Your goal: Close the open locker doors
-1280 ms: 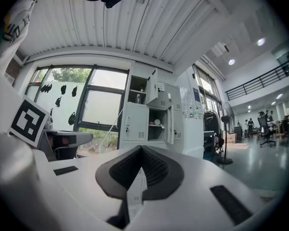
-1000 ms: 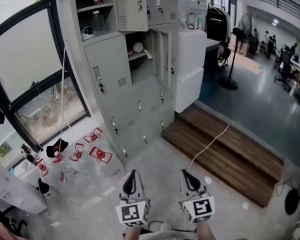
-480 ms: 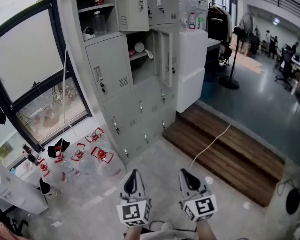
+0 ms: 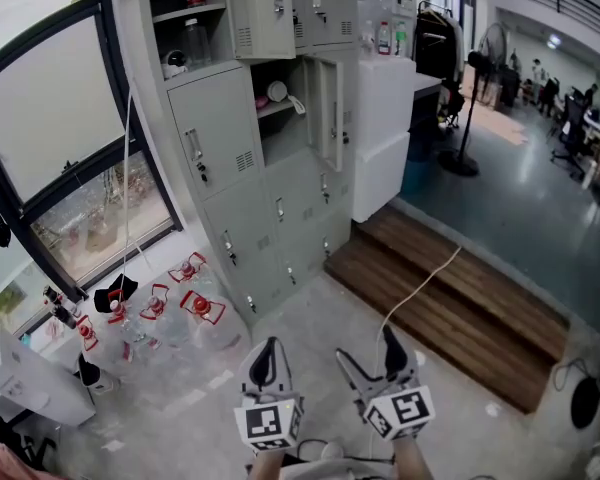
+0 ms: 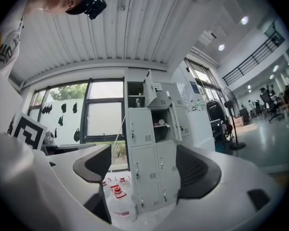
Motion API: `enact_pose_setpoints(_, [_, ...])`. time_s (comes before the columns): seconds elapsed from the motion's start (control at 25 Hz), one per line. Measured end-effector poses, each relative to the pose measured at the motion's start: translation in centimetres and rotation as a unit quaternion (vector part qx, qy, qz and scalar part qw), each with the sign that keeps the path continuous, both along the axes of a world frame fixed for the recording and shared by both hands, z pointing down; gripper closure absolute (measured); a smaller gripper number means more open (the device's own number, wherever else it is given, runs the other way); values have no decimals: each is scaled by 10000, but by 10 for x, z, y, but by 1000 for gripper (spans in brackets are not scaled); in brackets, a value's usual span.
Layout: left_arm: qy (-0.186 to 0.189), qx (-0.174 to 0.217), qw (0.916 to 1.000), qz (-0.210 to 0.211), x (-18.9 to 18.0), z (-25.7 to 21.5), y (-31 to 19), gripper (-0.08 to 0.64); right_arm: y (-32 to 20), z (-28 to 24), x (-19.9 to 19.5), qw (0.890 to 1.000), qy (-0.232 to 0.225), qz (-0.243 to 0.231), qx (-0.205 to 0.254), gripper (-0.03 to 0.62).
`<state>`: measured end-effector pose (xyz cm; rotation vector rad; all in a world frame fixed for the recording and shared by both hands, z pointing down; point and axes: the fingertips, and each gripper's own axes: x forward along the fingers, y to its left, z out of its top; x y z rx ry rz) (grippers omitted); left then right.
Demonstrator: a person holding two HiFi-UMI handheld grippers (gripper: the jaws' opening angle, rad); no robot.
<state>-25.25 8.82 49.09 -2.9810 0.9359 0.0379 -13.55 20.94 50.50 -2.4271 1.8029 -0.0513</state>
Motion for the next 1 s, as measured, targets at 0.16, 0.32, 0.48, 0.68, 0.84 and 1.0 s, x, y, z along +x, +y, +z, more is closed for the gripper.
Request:
enact_pose_setpoints(0.16, [-23, -12, 10000, -13, 4, -1, 0, 555, 2, -2, 4, 9999, -61, -99, 60, 206])
enact_pose_setpoints(0.32, [63, -125, 9999, 47, 13, -2, 5, 555, 8, 2, 8, 9998, 174, 17, -126, 206])
enact_pose_setpoints(0.48, [64, 31, 9999, 142, 19, 1, 8, 555, 13, 3, 16, 9995, 238, 103, -183, 207])
enact_pose_setpoints(0.68, [99, -107, 9996, 237, 35, -1, 11, 555, 25, -3, 31, 9995, 171, 255, -61, 207])
enact_pose_setpoints(0.84, [156, -91, 9989, 442, 60, -9, 9, 555, 31, -4, 51, 9984, 200, 513, -87, 207])
enact_pose_setpoints(1.0, [179, -73, 9982, 573, 81, -10, 1, 555, 26, -2, 67, 9978, 212, 627, -38, 207])
